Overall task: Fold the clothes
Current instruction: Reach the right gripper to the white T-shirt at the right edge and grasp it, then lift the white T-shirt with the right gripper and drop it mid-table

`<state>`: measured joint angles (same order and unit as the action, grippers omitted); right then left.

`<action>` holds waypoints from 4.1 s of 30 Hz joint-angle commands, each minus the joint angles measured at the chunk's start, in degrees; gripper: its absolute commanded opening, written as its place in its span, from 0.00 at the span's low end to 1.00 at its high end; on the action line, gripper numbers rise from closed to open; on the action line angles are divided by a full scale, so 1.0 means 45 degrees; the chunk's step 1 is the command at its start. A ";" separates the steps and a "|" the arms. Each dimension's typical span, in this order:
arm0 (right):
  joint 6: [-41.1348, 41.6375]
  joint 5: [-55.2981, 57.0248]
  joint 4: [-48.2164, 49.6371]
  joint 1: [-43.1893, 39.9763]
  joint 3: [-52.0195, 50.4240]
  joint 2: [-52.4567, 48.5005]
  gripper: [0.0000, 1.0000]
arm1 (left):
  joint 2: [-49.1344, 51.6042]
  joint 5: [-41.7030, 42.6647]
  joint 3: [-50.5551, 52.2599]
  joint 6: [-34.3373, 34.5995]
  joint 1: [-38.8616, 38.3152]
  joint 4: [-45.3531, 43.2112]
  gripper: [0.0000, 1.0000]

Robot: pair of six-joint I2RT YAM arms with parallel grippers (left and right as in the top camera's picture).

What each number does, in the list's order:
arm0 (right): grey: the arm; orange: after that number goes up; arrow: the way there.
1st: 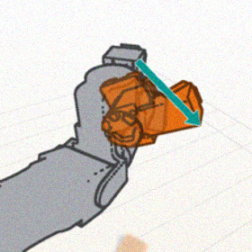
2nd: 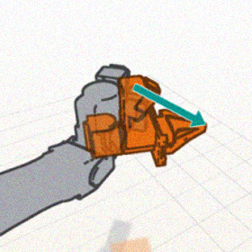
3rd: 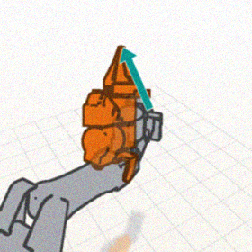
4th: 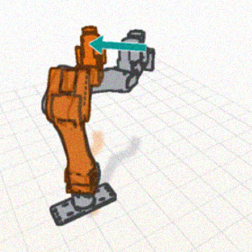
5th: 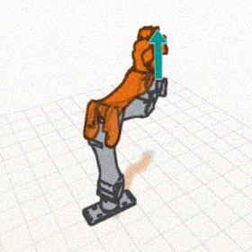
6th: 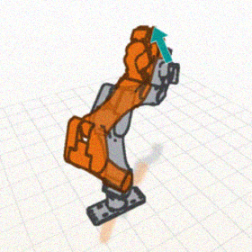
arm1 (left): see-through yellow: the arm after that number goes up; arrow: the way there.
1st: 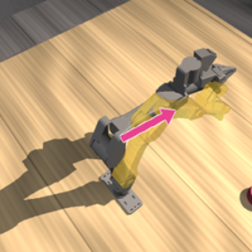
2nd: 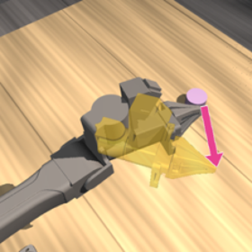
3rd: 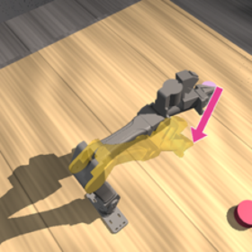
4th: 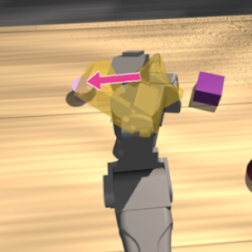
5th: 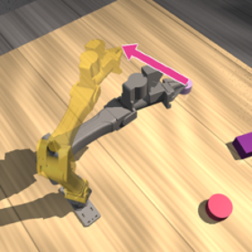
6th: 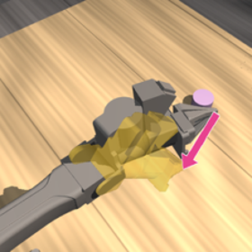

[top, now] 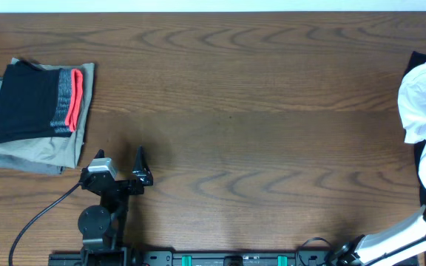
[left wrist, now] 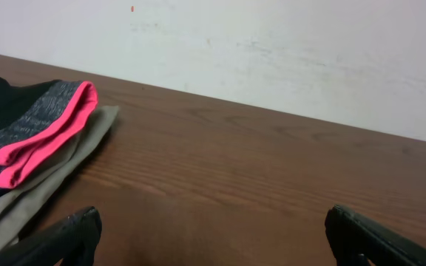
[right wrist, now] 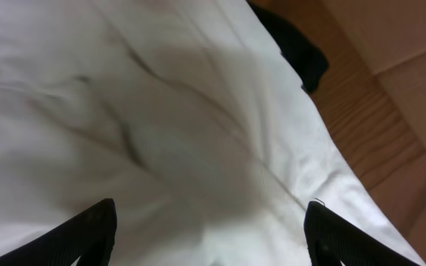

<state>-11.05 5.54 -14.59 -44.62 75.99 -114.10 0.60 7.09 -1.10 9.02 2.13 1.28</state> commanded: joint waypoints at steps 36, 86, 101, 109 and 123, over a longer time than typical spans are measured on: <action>0.0549 -0.2754 0.2186 -0.0699 0.0665 -0.1719 0.04 | -0.0068 0.0170 0.0194 -0.0078 -0.0049 0.0471 0.98; 0.5445 -0.7232 -0.0423 1.1142 0.1778 0.2992 0.01 | -0.0068 0.0170 0.0194 -0.0078 -0.0049 0.0471 0.98; 0.5581 -0.5926 -0.0015 1.6028 0.2103 0.0996 0.03 | -0.0068 0.0170 0.0194 -0.0078 -0.0049 0.0471 0.98; 0.5581 -0.6717 -0.1792 1.6194 0.3113 0.2385 0.01 | -0.0068 0.0170 0.0194 -0.0078 -0.0049 0.0471 0.98; 0.5396 -0.6387 -0.4231 1.8258 0.3113 0.5547 0.01 | -0.0068 0.0170 0.0194 -0.0078 -0.0049 0.0471 0.98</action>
<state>13.80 -23.64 -33.56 37.19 88.44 -91.77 0.60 7.09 -1.10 9.02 2.13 1.28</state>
